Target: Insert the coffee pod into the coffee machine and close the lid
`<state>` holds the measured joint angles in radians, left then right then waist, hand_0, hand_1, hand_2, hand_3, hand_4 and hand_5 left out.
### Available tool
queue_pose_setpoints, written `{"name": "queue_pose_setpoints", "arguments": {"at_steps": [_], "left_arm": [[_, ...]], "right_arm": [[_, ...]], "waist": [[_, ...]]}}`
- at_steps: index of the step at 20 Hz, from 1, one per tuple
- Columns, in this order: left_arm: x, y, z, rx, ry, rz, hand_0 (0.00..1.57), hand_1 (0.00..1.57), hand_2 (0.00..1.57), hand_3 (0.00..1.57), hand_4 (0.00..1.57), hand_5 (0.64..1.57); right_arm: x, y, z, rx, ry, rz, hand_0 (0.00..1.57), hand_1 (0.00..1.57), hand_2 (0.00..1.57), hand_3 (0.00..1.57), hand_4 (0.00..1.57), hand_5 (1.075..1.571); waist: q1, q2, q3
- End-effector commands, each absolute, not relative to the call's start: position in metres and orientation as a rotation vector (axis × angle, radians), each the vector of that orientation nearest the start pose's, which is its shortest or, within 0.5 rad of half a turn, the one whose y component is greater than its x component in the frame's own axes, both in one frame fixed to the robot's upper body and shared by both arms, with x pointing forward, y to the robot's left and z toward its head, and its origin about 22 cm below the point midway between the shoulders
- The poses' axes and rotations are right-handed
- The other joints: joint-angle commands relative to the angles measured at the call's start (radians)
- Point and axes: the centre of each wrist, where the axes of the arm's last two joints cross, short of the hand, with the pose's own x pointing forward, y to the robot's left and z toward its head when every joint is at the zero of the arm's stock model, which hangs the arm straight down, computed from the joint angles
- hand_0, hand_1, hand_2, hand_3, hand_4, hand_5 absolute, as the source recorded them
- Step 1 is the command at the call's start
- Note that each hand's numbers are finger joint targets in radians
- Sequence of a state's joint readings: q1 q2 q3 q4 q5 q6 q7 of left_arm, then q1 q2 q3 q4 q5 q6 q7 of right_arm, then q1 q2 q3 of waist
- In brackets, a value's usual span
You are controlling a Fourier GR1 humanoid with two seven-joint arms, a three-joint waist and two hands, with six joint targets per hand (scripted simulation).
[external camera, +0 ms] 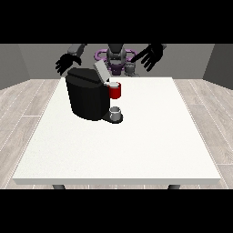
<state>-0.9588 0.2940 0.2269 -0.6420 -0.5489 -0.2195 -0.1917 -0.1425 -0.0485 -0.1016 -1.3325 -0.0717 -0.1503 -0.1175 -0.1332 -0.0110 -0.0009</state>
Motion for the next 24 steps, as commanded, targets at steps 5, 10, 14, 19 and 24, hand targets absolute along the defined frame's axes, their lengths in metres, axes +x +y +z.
{"name": "queue_pose_setpoints", "arguments": {"at_steps": [5, 10, 14, 19, 24], "left_arm": [[0.408, 0.249, 0.023, 0.075, -1.532, -0.450, 0.00, 0.00, 0.00, 0.00, 0.00, 1.571], [0.377, 0.256, -0.024, -0.028, -1.482, -0.319, 0.00, 0.00, 0.00, 0.00, 0.23, 1.571], [0.365, 0.244, -0.037, -0.091, -1.474, -0.285, 0.00, 0.00, 0.00, 0.00, 0.00, 1.571], [0.370, 0.232, -0.019, -0.141, -1.482, -0.224, 0.00, 0.00, 0.00, 0.00, 0.00, 1.571], [0.347, 0.232, -0.036, -0.191, -1.532, -0.202, 0.00, 0.00, 0.00, 0.00, 0.00, 1.571]], "right_arm": [[0.260, -0.260, -0.017, -0.122, -1.536, -0.063, 0.00, 0.00, 0.00, 0.00, 0.35, 1.571], [0.275, -0.262, 0.016, -0.096, -1.574, 0.017, 0.00, 0.00, 0.00, 0.00, 0.00, 1.571], [0.286, -0.252, 0.028, -0.086, -1.605, 0.037, 0.00, 0.00, 0.00, 0.00, 0.00, 1.571], [0.291, -0.264, 0.035, -0.075, -1.587, 0.122, 0.00, 0.00, 0.00, 0.00, 0.00, 1.571], [0.310, -0.266, 0.055, -0.070, -1.643, 0.180, 0.00, 0.00, 0.00, 0.00, 0.22, 1.571]], "waist": [[0.092, -0.190, 0.0003], [0.147, -0.249, 0.0001], [0.215, -0.244, 0.0007], [0.247, -0.239, 0.0012], [0.280, -0.168, 0.0011]]}}
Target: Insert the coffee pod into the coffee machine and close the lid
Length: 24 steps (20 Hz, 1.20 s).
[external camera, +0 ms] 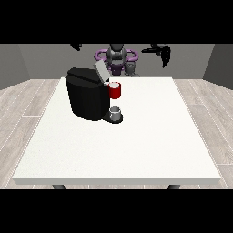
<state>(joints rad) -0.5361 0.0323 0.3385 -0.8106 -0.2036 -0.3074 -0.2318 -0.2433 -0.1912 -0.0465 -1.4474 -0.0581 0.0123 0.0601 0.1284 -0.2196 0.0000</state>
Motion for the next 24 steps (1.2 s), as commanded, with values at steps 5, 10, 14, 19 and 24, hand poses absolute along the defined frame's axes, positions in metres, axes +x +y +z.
{"name": "queue_pose_setpoints", "arguments": {"at_steps": [5, 10, 14, 19, 24], "left_arm": [[0.337, 0.226, -0.024, -0.189, -1.547, -0.189, 0.00, 0.00, 0.00, 0.00, 0.22, 1.571], [0.328, 0.241, -0.015, -0.183, -1.590, -0.171, 0.00, 0.00, 0.00, 0.00, 0.00, 1.571], [0.326, 0.235, 0.002, -0.182, -1.623, -0.152, 0.00, 0.00, 0.00, 0.00, 0.00, 1.571], [0.316, 0.240, 0.007, -0.110, -1.641, -0.152, 0.00, 0.00, 0.00, 0.00, 0.00, 1.571], [0.301, 0.272, -0.001, -0.089, -1.616, -0.145, 0.00, 0.00, 0.00, 0.00, 0.00, 1.571]], "right_arm": [[0.316, -0.237, 0.045, -0.028, -1.618, 0.174, 0.00, 0.00, 0.00, 0.00, 0.00, 1.571], [0.333, -0.238, 0.054, -0.009, -1.636, 0.132, 0.00, 0.00, 0.00, 0.00, 0.00, 1.571], [0.347, -0.245, 0.055, -0.024, -1.646, 0.104, 0.00, 0.00, 0.00, 0.00, 0.00, 1.571], [0.357, -0.233, 0.052, 0.014, -1.659, 0.162, 0.00, 0.00, 0.00, 0.00, 0.00, 1.571], [0.365, -0.233, 0.061, -0.005, -1.650, 0.202, 0.00, 0.00, 0.00, 0.00, 0.00, 1.571]], "waist": [[0.018, 0.045, 0.0002], [0.049, 0.116, 0.0000], [0.034, 0.166, 0.0001], [0.010, 0.205, 0.0001], [-0.005, 0.211, -0.0001]]}}
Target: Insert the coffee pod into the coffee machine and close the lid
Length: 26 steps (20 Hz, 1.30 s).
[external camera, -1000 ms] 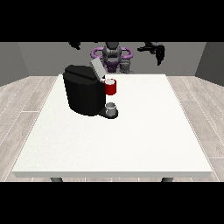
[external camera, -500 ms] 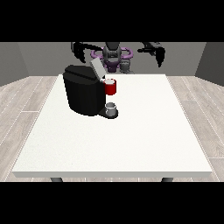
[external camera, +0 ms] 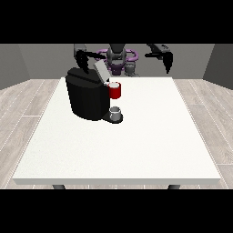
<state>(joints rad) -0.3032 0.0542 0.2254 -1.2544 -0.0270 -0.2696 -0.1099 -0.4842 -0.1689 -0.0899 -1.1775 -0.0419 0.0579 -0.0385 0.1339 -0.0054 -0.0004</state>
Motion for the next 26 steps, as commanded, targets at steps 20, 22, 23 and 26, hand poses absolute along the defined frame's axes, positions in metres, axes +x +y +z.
{"name": "queue_pose_setpoints", "arguments": {"at_steps": [20, 22, 23, 26], "left_arm": [[0.309, 0.260, 0.034, -0.077, -1.708, -0.131, 0.00, 0.00, 0.00, 0.00, 0.00, 1.571], [0.310, 0.270, 0.032, -0.069, -1.702, -0.124, 0.00, 0.00, 0.00, 0.00, 0.00, 1.571], [0.304, 0.285, 0.015, -0.038, -1.720, -0.132, 0.00, 0.00, 0.00, 0.00, 0.00, 1.571], [0.303, 0.272, 0.029, -0.065, -1.639, -0.104, 0.00, 0.00, 0.00, 0.00, 0.00, 1.571]], "right_arm": [[0.395, -0.214, 0.070, 0.013, -1.725, 0.295, 0.00, 0.00, 0.00, 0.00, 0.00, 1.571], [0.402, -0.208, 0.091, 0.022, -1.726, 0.297, 0.00, 0.00, 0.00, 0.00, 0.00, 1.571], [0.400, -0.187, 0.093, 0.014, -1.757, 0.325, 0.00, 0.00, 0.00, 0.00, 0.00, 1.571], [0.390, -0.191, 0.064, 0.044, -1.682, 0.362, 0.00, 0.00, 0.00, 0.00, 0.11, 1.571]], "waist": [[-0.007, 0.093, 0.0004], [-0.015, 0.085, 0.0003], [-0.018, 0.111, 0.0001], [-0.016, 0.031, 0.0005]]}}
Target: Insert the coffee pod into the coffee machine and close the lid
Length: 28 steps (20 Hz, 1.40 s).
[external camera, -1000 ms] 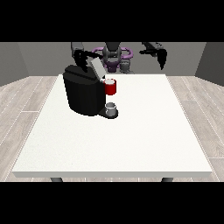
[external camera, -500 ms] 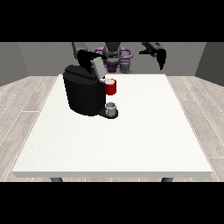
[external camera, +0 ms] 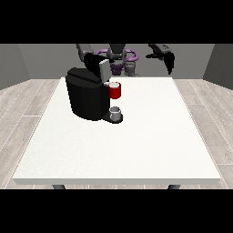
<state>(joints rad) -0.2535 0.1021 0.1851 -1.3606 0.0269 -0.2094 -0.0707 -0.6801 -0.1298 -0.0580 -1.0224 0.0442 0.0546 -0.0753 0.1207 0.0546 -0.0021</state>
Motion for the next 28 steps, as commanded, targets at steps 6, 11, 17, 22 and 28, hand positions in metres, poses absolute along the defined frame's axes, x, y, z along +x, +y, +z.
{"name": "queue_pose_setpoints", "arguments": {"at_steps": [6, 11, 17, 22, 28], "left_arm": [[0.305, 0.269, 0.016, -0.034, -1.692, -0.114, 0.00, 0.00, 0.00, 0.00, 0.19, 1.571], [0.303, 0.269, 0.014, -0.052, -1.647, -0.102, 0.00, 0.00, 0.00, 0.00, 0.14, 1.571], [0.306, 0.276, 0.028, -0.075, -1.702, -0.142, 0.00, 0.00, 0.00, 0.00, 0.00, 1.571], [0.289, 0.268, 0.001, -0.042, -1.684, -0.106, 0.00, 0.00, 0.00, 0.00, 0.19, 1.571], [0.277, 0.281, -0.021, -0.032, -1.626, -0.040, 0.00, 0.00, 0.00, 0.00, 0.19, 1.571]], "right_arm": [[0.410, -0.167, 0.114, 0.000, -1.767, 0.438, 0.00, 0.00, 0.00, 0.00, 0.21, 1.571], [0.408, -0.146, 0.113, -0.025, -1.763, 0.476, 0.00, 0.00, 0.00, 0.00, 0.14, 1.571], [0.403, -0.139, 0.100, 0.039, -1.803, 0.465, 0.00, 0.00, 0.00, 0.00, 0.13, 1.571], [0.389, -0.129, 0.087, 0.177, -1.831, 0.476, 0.00, 0.00, 0.00, 0.00, 0.26, 1.571], [0.328, -0.143, 0.007, 0.288, -1.707, 0.295, 0.00, 0.00, 0.00, 0.00, 0.25, 1.571]], "waist": [[0.009, 0.026, 0.0019], [0.020, -0.001, 0.0020], [0.008, -0.003, 0.0021], [-0.020, -0.061, 0.0021], [-0.115, -0.167, 0.0023]]}}
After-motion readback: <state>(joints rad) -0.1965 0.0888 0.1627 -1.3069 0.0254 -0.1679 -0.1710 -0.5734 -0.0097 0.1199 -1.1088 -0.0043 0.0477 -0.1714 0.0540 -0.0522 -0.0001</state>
